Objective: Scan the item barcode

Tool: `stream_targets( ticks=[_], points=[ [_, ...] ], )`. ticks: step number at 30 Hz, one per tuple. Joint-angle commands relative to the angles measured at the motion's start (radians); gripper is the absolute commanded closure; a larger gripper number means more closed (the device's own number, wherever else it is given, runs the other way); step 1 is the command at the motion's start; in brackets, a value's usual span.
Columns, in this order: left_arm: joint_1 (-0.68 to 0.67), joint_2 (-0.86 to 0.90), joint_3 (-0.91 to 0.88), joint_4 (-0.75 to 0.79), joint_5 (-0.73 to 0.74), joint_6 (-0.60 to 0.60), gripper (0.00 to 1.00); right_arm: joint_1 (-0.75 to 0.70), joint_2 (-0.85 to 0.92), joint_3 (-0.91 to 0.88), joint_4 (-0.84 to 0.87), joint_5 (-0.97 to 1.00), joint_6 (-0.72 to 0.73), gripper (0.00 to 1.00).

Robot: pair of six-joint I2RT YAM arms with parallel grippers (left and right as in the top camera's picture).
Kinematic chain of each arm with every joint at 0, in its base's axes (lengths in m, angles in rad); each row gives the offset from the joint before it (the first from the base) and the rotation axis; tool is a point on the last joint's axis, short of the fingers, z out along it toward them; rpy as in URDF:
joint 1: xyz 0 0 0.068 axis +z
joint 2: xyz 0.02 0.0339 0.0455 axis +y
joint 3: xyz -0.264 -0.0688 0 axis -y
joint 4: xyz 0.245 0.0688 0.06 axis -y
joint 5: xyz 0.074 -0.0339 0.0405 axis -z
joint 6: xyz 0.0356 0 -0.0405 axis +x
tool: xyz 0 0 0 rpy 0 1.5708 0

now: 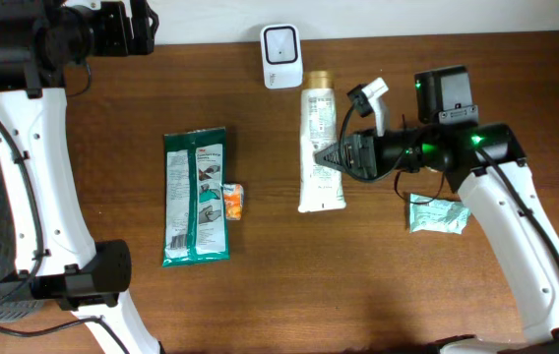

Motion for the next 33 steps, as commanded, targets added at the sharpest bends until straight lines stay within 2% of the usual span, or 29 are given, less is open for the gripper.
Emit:
stream_targets(
  ticks=[1, 7, 9, 11, 13, 21, 26, 33],
  points=[
    [0.007, -0.023, 0.015, 0.001, 0.011, 0.015, 0.01, 0.020, 0.062, 0.185, -0.076, 0.086, 0.037, 0.96],
    [0.007, -0.023, 0.015, 0.001, 0.011, 0.016, 0.01, 0.097, 0.352, 0.694, -0.305, 0.399, -0.034, 0.96],
    [0.007, -0.023, 0.015, 0.001, 0.010, 0.015, 0.01, 0.128, 0.475, 0.859, -0.319, 0.554, -0.078, 0.96],
    [0.007, -0.023, 0.015, 0.001, 0.010, 0.015, 0.01, 0.155, 0.571, 0.943, -0.278, 0.759, -0.083, 0.96],
    [0.007, -0.023, 0.015, 0.001, 0.011, 0.016, 0.01, 0.183, 0.653, 0.953, -0.179, 1.000, -0.143, 0.96],
    [0.007, -0.023, 0.015, 0.001, 0.011, 0.015, 0.01, 0.230, 0.912, 0.953, 0.189, 1.609, -0.406, 0.96],
    [0.007, -0.023, 0.015, 0.001, 0.010, 0.015, 0.01, 0.240, 1.026, 0.953, 0.422, 1.744, -0.665, 0.96],
    [0.007, -0.023, 0.015, 0.001, 0.010, 0.015, 0.01, 0.267, 1.078, 0.953, 0.515, 1.732, -0.824, 0.96]
  ],
)
